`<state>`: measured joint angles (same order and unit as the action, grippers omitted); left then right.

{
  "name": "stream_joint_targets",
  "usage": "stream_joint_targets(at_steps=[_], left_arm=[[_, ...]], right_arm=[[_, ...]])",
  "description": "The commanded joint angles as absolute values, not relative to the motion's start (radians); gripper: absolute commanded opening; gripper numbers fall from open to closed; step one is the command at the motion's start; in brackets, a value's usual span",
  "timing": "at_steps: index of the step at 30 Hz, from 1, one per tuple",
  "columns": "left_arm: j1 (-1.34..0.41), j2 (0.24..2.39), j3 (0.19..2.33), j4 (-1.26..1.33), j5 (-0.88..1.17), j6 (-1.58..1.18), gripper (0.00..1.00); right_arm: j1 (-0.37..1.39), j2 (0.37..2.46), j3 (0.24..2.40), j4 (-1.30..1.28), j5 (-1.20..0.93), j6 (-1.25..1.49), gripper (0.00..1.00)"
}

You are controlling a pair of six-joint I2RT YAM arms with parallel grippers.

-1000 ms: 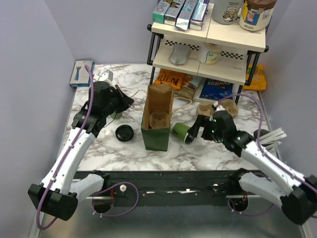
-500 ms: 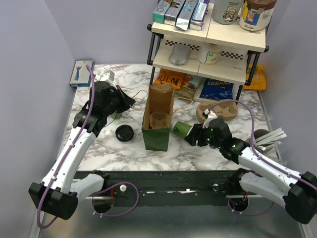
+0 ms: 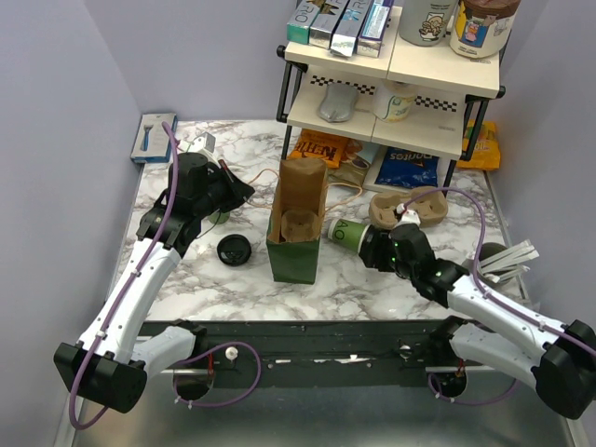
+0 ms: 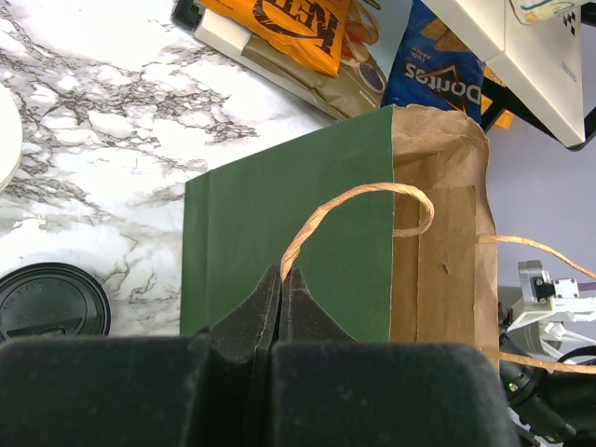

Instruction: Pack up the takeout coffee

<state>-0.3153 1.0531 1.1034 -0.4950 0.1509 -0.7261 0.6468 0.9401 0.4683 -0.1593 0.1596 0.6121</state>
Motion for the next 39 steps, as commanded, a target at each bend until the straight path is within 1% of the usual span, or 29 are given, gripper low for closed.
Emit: stream_joint_targets(at_steps=[1, 4, 8, 12, 16, 17, 18, 21, 26, 27, 31, 39], left_arm=[[-0.31, 1.043, 1.092, -0.477, 0.172, -0.729, 0.0], [-0.311, 1.039, 1.091, -0.477, 0.17, -0.729, 0.0], [-0.311, 1.034, 1.091, -0.477, 0.172, -0.729, 0.0], [-0.311, 1.034, 1.088, -0.476, 0.173, -0.729, 0.0], [-0.311, 1.034, 1.086, -0.469, 0.178, -0.73, 0.0], [-0.31, 1.034, 1.086, -0.468, 0.179, -0.73, 0.0], [-0.311, 1.034, 1.086, -0.468, 0.181, -0.73, 0.0], [-0.31, 1.032, 1.088, -0.469, 0.179, -0.73, 0.0], [-0.311, 1.029, 1.088, -0.466, 0.179, -0.73, 0.0], [-0.311, 1.032, 1.088, -0.466, 0.179, -0.73, 0.0], [-0.311, 1.035, 1.086, -0.465, 0.181, -0.73, 0.0], [-0.311, 1.035, 1.086, -0.466, 0.179, -0.729, 0.0]], right_arm=[[0.647, 0.971, 0.498, -0.254, 0.301, 0.762, 0.55], [0.624, 0.991, 0.541, -0.31, 0.296, 0.862, 0.54], [0.574, 0.991, 0.564, -0.313, 0.261, 0.972, 0.54], [0.523, 0.971, 0.565, -0.259, 0.198, 1.023, 0.61], [0.442, 1.006, 0.552, -0.175, 0.065, 1.025, 0.61], [0.433, 1.014, 0.554, -0.166, 0.042, 1.028, 0.6], [0.433, 1.023, 0.557, -0.152, 0.047, 1.035, 0.56], [0.43, 1.042, 0.564, -0.129, 0.071, 1.035, 0.53], [0.413, 1.083, 0.571, -0.123, 0.084, 1.06, 0.5], [0.408, 1.086, 0.568, -0.117, 0.1, 1.074, 0.48], [0.397, 1.098, 0.571, -0.089, 0.12, 1.083, 0.44], [0.397, 1.138, 0.548, -0.035, 0.11, 1.135, 0.41]])
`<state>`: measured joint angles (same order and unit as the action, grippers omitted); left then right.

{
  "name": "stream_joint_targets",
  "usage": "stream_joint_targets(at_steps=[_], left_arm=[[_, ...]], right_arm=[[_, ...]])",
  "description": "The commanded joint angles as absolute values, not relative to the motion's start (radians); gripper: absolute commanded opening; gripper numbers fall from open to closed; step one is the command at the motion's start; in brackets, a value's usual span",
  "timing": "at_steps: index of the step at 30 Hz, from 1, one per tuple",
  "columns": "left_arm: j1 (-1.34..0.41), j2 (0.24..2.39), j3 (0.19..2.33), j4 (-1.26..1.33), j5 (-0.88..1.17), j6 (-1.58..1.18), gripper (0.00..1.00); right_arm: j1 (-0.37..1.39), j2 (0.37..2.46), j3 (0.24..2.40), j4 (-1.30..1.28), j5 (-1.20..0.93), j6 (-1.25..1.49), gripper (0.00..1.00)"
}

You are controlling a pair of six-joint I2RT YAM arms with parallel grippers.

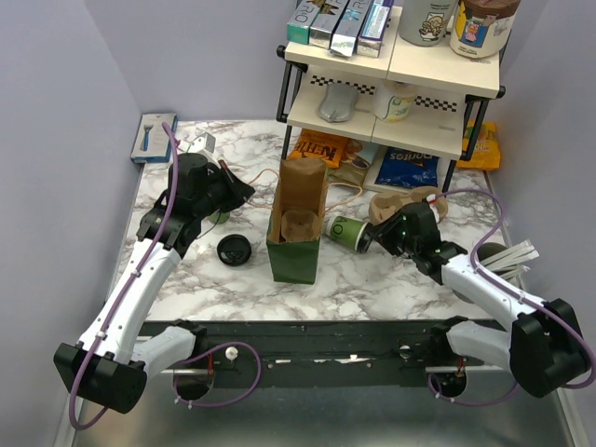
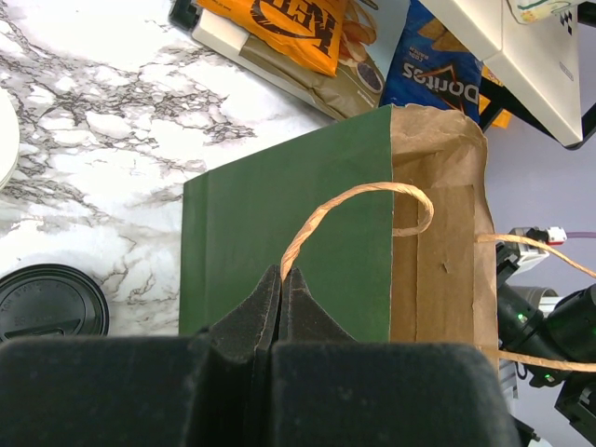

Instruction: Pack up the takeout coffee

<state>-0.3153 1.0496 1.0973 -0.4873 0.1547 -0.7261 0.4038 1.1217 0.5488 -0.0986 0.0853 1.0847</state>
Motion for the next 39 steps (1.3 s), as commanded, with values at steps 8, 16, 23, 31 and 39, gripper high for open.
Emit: stream_joint_targets(at_steps=[8, 16, 23, 31, 39], left_arm=[[-0.31, 1.034, 1.085, -0.465, 0.186, -0.73, 0.0], [-0.311, 1.029, 1.086, -0.466, 0.181, -0.729, 0.0], [-0.311, 1.029, 1.086, -0.466, 0.178, -0.729, 0.0], [-0.311, 1.034, 1.086, -0.46, 0.178, -0.729, 0.0], [-0.311, 1.032, 1.086, -0.462, 0.178, -0.727, 0.0]], right_arm=[[0.397, 1.157, 0.489, 0.083, 0.121, 1.203, 0.37], [0.397, 1.195, 0.471, 0.153, 0.1, 1.239, 0.39], [0.396, 1.187, 0.446, 0.172, 0.118, 1.267, 0.51], [0.396, 1.141, 0.468, 0.196, 0.084, 1.164, 0.65], [0.397, 1.247, 0.583, 0.044, 0.061, 1.118, 0.63]])
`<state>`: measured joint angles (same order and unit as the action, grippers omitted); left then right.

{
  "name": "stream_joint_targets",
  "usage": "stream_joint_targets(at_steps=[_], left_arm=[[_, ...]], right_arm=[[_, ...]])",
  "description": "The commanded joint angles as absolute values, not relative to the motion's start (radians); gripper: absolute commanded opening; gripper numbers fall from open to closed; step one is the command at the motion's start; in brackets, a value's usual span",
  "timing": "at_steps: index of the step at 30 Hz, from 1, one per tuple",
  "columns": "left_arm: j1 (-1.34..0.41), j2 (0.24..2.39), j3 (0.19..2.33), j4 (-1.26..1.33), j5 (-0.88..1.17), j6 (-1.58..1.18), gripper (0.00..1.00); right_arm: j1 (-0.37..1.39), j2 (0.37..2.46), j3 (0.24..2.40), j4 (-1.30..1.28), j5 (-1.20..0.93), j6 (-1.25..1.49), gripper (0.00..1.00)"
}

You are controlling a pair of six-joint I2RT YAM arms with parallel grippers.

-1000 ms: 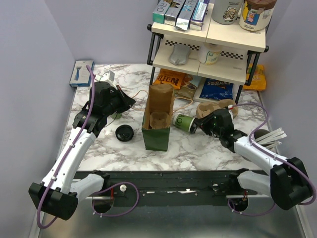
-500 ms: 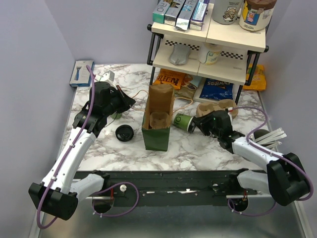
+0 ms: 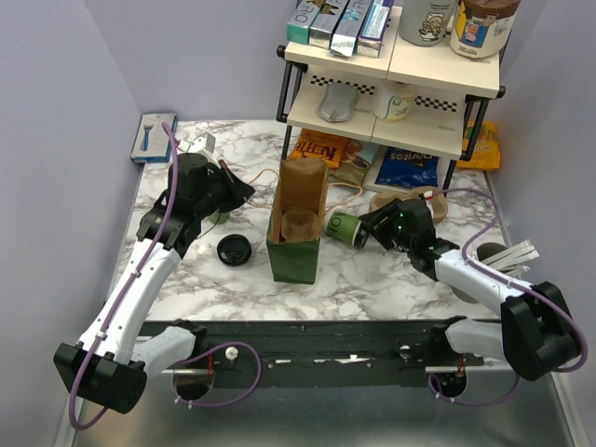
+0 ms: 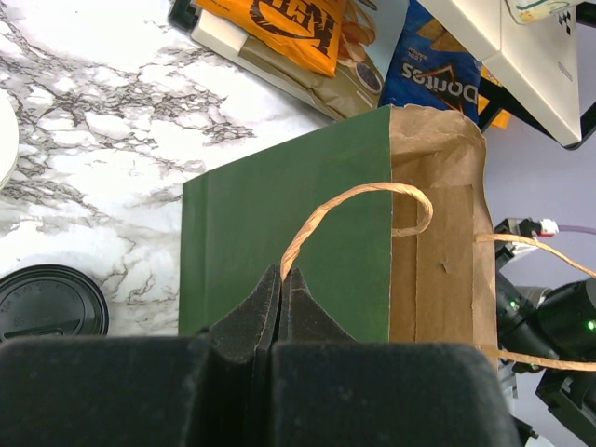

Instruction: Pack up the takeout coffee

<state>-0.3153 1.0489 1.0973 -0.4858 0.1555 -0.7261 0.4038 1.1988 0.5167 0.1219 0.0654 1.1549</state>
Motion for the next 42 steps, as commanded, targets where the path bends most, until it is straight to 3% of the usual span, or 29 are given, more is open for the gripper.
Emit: stream_joint_targets(at_steps=[1, 8, 13, 18, 24, 29, 34, 42], left_arm=[[-0.311, 1.032, 1.086, -0.462, 0.175, -0.727, 0.0], [-0.311, 1.029, 1.088, -0.465, 0.176, -0.727, 0.0], [-0.311, 1.028, 1.088, -0.463, 0.176, -0.727, 0.0], [-0.31, 1.025, 1.086, -0.46, 0.178, -0.727, 0.0], [-0.311, 1.023, 1.086, -0.46, 0.176, -0.727, 0.0], [-0.311, 1.019, 1.089, -0.463, 0.175, -0.727, 0.0], [-0.311, 1.015, 1.091, -0.462, 0.17, -0.727, 0.0], [-0.311, 1.005, 1.092, -0.474, 0.147, -0.721, 0.0]], right_arm=[[0.399, 1.273, 0.587, 0.044, 0.064, 1.105, 0.62], [0.416, 1.308, 0.658, -0.035, 0.106, 1.057, 0.44], [0.433, 1.318, 0.725, -0.178, 0.161, 1.006, 0.37], [0.454, 1.25, 0.724, -0.147, 0.164, 0.925, 0.32], [0.498, 1.135, 0.755, -0.143, 0.187, 0.677, 0.24], [0.543, 1.115, 0.857, -0.25, 0.117, 0.232, 0.24], [0.794, 1.181, 0.931, -0.356, 0.459, -0.191, 0.19], [0.876, 1.336, 0.996, -0.571, 0.646, -0.101, 0.12]])
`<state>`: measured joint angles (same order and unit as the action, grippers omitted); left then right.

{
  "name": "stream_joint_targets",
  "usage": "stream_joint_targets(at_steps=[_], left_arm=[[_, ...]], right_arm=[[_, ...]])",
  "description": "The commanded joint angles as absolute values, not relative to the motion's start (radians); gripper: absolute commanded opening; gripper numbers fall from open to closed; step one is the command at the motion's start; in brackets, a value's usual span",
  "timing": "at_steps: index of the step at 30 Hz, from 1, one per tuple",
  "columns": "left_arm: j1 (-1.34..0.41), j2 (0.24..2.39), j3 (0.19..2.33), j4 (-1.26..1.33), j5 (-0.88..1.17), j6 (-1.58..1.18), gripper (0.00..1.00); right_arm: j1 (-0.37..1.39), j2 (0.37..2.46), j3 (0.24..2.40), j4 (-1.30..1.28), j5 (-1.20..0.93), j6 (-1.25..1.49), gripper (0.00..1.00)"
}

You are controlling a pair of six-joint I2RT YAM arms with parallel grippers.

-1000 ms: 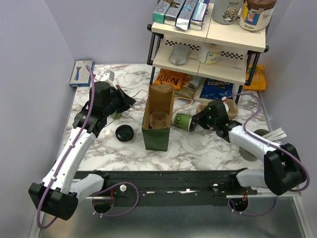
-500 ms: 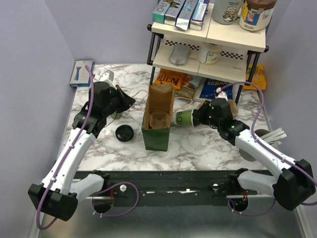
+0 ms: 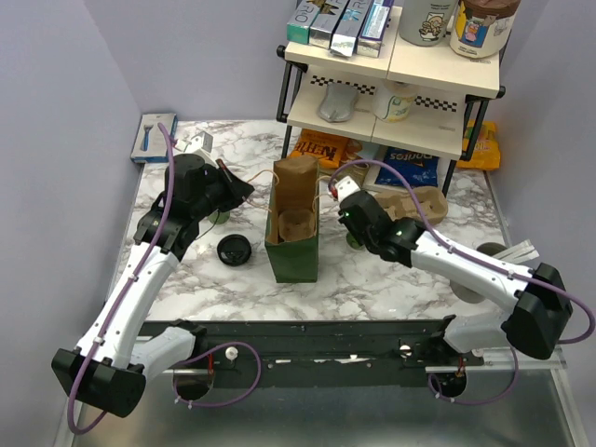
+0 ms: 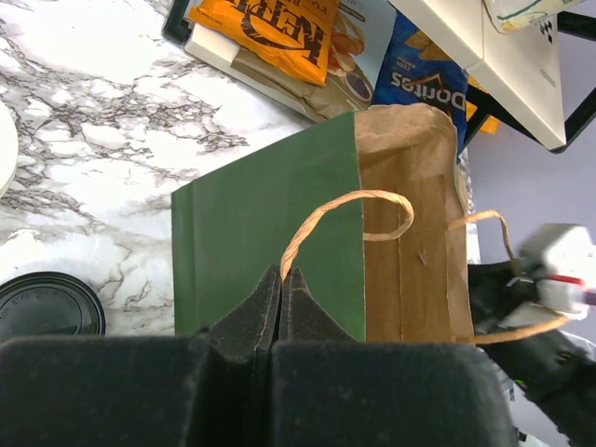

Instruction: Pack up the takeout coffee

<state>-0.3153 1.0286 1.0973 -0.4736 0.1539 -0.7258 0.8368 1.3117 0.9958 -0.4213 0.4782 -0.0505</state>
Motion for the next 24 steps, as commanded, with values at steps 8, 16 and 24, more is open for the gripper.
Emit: stream_joint_targets(at_steps=[8, 16, 24], left_arm=[[-0.311, 1.015, 1.089, -0.471, 0.155, -0.723, 0.0], [-0.311, 1.006, 1.088, -0.474, 0.149, -0.723, 0.0], [-0.311, 0.997, 1.086, -0.471, 0.149, -0.723, 0.0]], right_arm=[[0.911, 1.325, 0.934, -0.584, 0.649, -0.041, 0.19], [0.937, 1.375, 0.959, -0.63, 0.663, 0.067, 0.56], [0.942, 1.212, 0.999, -0.63, 0.65, 0.224, 0.81]])
